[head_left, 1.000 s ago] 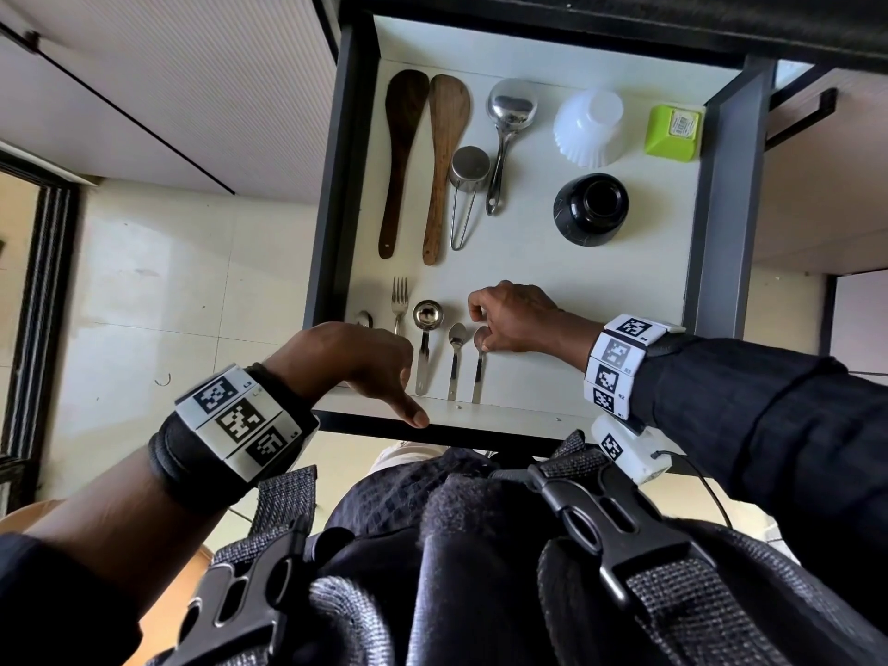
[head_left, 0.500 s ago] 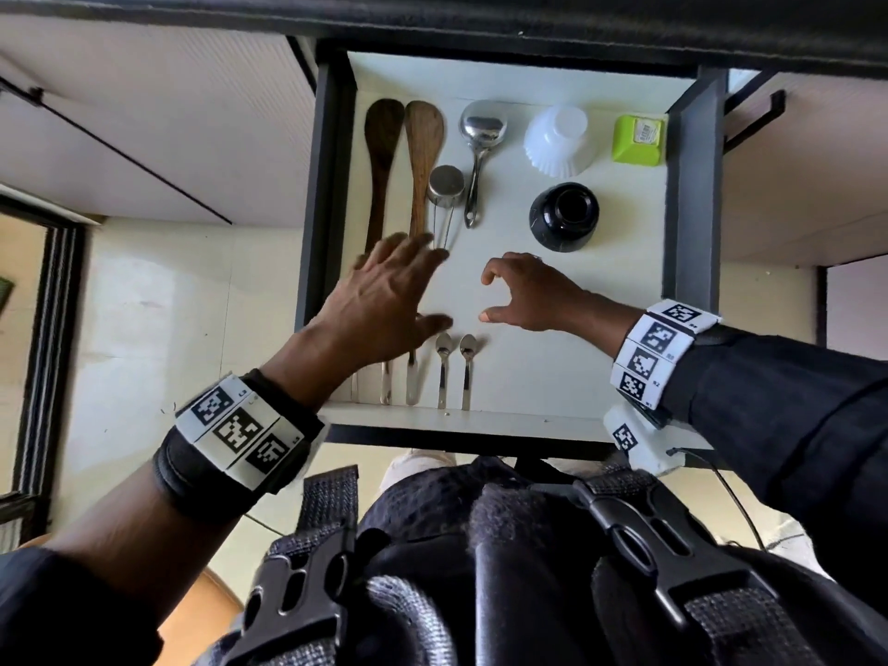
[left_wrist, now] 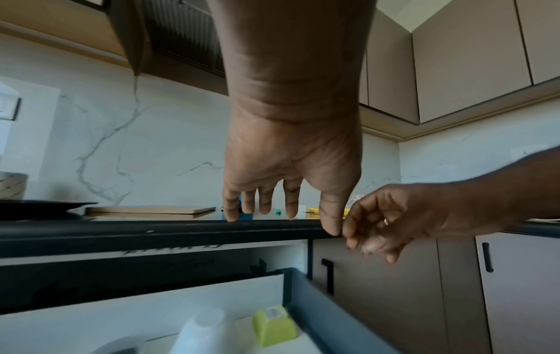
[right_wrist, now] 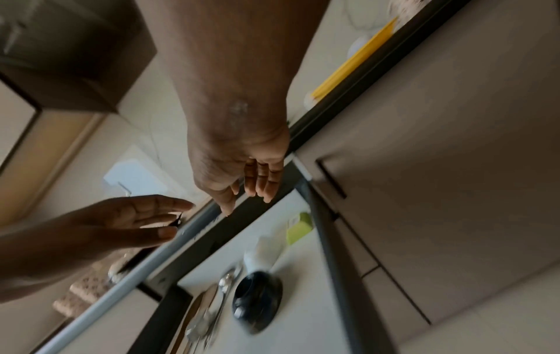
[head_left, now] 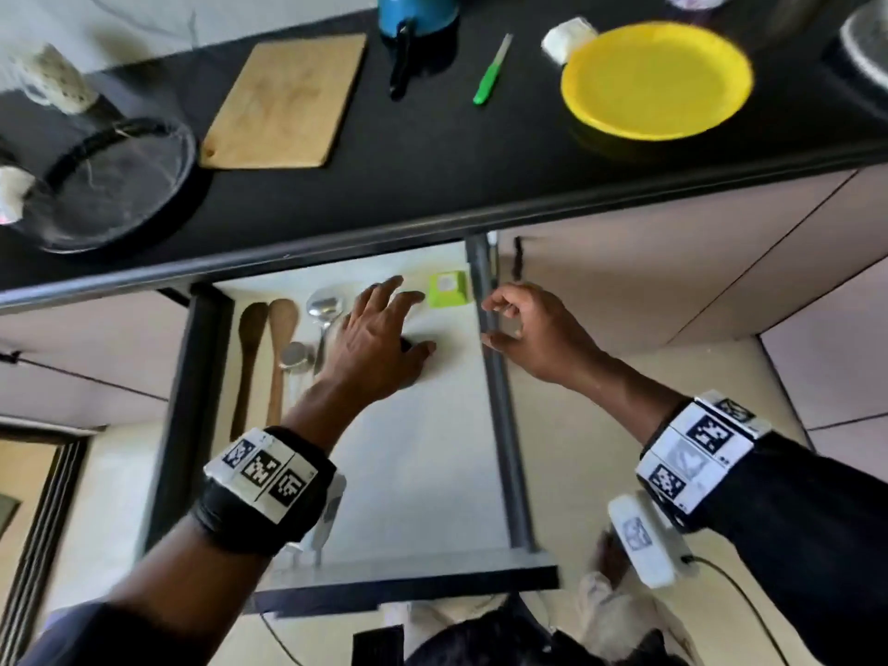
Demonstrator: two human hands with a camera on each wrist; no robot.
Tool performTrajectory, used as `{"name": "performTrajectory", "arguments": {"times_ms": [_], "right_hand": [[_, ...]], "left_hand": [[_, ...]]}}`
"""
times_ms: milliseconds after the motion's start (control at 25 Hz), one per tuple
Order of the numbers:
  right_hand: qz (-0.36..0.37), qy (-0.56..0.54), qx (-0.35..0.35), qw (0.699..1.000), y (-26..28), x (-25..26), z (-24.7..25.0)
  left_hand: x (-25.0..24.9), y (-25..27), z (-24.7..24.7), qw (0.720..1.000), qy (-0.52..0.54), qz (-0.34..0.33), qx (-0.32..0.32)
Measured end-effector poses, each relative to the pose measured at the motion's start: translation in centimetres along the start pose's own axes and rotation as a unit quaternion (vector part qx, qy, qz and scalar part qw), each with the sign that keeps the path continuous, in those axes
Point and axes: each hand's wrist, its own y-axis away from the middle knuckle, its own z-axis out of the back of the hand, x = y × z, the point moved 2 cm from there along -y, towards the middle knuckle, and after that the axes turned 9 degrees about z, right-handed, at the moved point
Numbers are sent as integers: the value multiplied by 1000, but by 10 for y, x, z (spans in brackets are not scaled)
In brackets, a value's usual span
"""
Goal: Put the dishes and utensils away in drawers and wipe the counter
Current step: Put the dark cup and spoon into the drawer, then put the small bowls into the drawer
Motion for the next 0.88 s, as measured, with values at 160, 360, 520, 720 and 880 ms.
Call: {"name": "performTrajectory", "arguments": {"times_ms": [160,360,520,720,880], "right_hand": [[5,35,-74,997,24,-44,138],[-2,54,-110,993,7,-78,250],[-20,42,-97,994,-24,-102,277],[-15,60,-24,998,-109,-128,291],[-12,76,17,997,-196,-153,300]], "left_hand": [[-123,-57,3,1000,11,-20,-9],[-201,-110,21,995,79,-29,-47],[-214,-141,19,994,101,16,-34],[-190,-206,29,991,49,124,3],[-172,-276,43,977,-45,190,91]]}}
